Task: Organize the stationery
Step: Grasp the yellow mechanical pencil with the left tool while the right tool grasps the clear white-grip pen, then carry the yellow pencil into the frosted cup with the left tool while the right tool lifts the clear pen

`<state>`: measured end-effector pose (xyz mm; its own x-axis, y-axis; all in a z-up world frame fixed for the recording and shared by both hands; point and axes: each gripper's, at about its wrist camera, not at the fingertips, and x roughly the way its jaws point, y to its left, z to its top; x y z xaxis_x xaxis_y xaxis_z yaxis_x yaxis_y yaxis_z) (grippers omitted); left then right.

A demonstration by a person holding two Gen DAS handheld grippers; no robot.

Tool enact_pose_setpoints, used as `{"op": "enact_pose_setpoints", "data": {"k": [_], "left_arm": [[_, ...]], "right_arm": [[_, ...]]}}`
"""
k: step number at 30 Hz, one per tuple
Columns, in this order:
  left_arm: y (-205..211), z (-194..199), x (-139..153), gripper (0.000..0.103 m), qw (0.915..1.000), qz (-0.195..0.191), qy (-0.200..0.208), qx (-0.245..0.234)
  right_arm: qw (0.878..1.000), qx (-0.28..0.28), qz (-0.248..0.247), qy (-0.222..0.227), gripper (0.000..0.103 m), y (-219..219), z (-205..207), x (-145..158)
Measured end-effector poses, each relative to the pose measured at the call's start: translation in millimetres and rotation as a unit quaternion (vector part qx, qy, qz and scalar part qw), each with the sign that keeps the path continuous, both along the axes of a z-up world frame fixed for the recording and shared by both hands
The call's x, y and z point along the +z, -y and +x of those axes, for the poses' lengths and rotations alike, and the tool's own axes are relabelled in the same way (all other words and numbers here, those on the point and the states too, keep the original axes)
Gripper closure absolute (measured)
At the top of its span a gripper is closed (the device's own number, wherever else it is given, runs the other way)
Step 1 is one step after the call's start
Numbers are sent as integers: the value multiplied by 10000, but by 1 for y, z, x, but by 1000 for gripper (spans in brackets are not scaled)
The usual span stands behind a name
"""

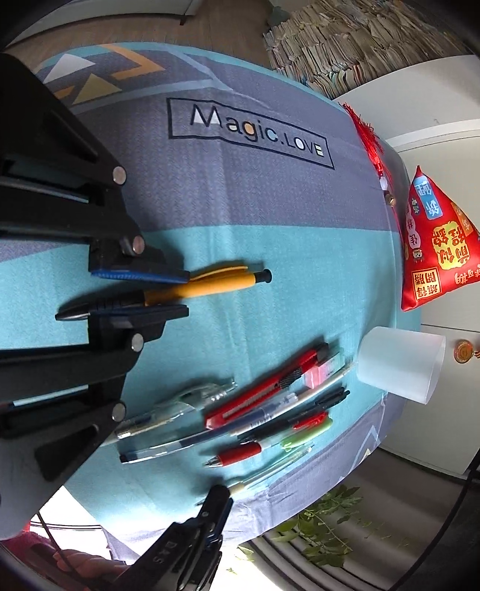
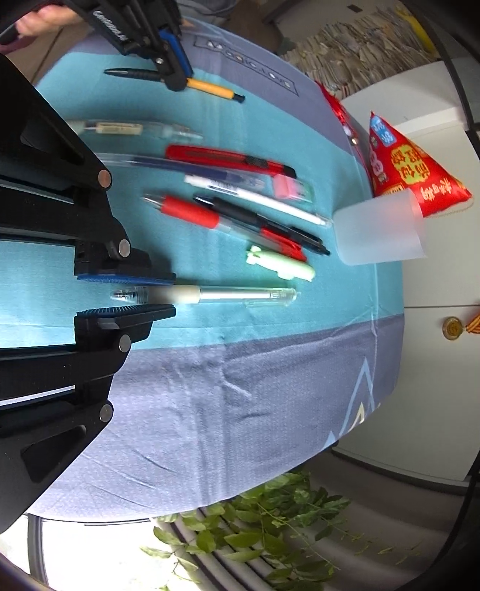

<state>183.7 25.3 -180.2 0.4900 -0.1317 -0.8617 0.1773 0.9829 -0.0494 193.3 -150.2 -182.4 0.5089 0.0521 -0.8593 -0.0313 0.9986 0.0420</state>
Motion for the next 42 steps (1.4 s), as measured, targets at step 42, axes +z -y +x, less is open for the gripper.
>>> {"op": "enact_pose_setpoints", "data": {"k": [42], "left_arm": [[16, 18, 9, 91, 9995, 117, 94, -285]], "right_arm": [[9982, 593, 12, -81, 88, -19, 24, 11]]}}
